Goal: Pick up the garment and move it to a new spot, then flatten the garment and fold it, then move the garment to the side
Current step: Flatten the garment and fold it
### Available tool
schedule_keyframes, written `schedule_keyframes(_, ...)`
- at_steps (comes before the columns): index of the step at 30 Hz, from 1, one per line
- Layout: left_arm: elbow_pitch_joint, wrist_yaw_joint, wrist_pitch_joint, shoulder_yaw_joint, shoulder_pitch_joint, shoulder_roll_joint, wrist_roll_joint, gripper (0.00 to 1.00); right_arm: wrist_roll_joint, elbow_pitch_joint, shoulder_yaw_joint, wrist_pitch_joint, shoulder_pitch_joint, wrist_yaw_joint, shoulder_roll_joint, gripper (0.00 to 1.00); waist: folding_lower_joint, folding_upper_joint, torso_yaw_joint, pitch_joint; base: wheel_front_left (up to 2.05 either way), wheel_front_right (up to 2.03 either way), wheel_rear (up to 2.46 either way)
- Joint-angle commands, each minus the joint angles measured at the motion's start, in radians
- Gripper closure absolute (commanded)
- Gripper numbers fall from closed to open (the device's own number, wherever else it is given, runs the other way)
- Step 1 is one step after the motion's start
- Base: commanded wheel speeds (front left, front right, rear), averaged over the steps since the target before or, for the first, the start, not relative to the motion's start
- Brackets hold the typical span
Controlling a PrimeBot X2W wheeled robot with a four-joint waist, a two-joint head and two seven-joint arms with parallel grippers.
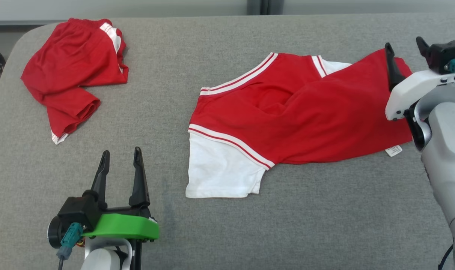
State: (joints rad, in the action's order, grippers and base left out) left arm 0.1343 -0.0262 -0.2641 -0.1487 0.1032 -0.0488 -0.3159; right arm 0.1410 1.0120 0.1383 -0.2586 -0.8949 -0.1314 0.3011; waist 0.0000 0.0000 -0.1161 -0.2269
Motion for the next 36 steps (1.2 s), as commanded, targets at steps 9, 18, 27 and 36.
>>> schedule_keyframes(9,0.027,0.006,-0.001,0.025,-0.056,-0.003,-0.019,0.0,0.032,-0.33,-0.035,-0.007,0.331,0.001,-0.073,0.0,0.0,0.0,0.084,0.105,0.0,0.0,0.0)
schedule_keyframes(18,0.028,0.014,-0.001,0.043,-0.107,-0.003,-0.032,0.0,-0.013,-0.554,-0.092,-0.007,0.578,0.001,-0.19,0.0,0.0,0.0,0.102,0.146,0.0,0.0,0.0)
schedule_keyframes(27,0.025,0.008,-0.001,0.048,-0.152,-0.003,-0.036,0.0,-0.025,-0.634,-0.119,-0.007,0.703,0.001,-0.245,0.0,0.0,0.0,0.099,0.183,0.0,0.0,0.0)
schedule_keyframes(36,0.029,0.006,-0.001,0.041,-0.169,-0.003,-0.027,0.0,-0.019,-0.64,-0.103,-0.007,0.727,0.001,-0.25,0.0,0.0,0.0,0.096,0.2,0.0,0.0,0.0)
